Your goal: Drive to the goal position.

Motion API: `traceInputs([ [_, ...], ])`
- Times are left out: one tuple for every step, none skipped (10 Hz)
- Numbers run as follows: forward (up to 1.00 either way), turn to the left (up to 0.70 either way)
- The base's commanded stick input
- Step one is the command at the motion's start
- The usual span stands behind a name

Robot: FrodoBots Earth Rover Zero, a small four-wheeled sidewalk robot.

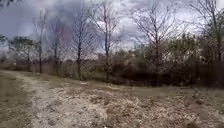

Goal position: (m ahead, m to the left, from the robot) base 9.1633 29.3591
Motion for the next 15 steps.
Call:
traceInputs([
  [0.0,0.7],
  [0.0,0.7],
  [0.0,0.7],
  [0.0,0.7],
  [0.0,0.63],
  [0.0,0.3],
  [0.0,0.0],
  [0.0,0.0],
  [0.0,0.0],
  [0.0,0.0],
  [0.0,0.0],
  [0.0,0.0],
  [0.0,0.0],
  [0.0,0.0],
  [0.0,0.0],
])
